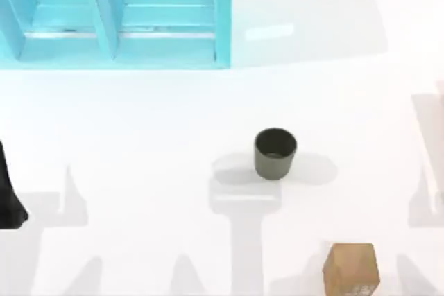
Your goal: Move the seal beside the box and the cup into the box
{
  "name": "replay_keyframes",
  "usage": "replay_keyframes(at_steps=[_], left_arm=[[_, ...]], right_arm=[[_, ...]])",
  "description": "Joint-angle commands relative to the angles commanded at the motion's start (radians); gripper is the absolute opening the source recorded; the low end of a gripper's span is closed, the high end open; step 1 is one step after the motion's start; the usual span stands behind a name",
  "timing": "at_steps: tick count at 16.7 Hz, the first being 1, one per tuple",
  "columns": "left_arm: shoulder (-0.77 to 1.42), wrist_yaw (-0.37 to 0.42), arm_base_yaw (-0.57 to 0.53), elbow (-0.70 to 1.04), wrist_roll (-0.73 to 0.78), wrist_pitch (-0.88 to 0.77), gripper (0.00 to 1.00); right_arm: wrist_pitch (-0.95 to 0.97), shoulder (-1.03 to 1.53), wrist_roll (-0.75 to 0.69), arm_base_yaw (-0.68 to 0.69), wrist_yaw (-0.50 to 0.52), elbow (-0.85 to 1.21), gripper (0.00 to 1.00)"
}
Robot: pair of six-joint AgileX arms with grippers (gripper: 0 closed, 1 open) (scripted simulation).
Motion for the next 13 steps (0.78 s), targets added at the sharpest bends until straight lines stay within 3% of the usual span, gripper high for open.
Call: replay_keyframes(at_steps=[6,13], left_arm=[[0.0,0.0,0.0,0.0,0.0,0.0,1.0],[0.0,0.0,0.0,0.0,0.0,0.0,1.0]], right_arm=[[-0.099,0.108,0.078,0.073,-0.002,0.103,1.0],[-0.521,0.687,0.369,0.359,-0.002,0.501,1.0]])
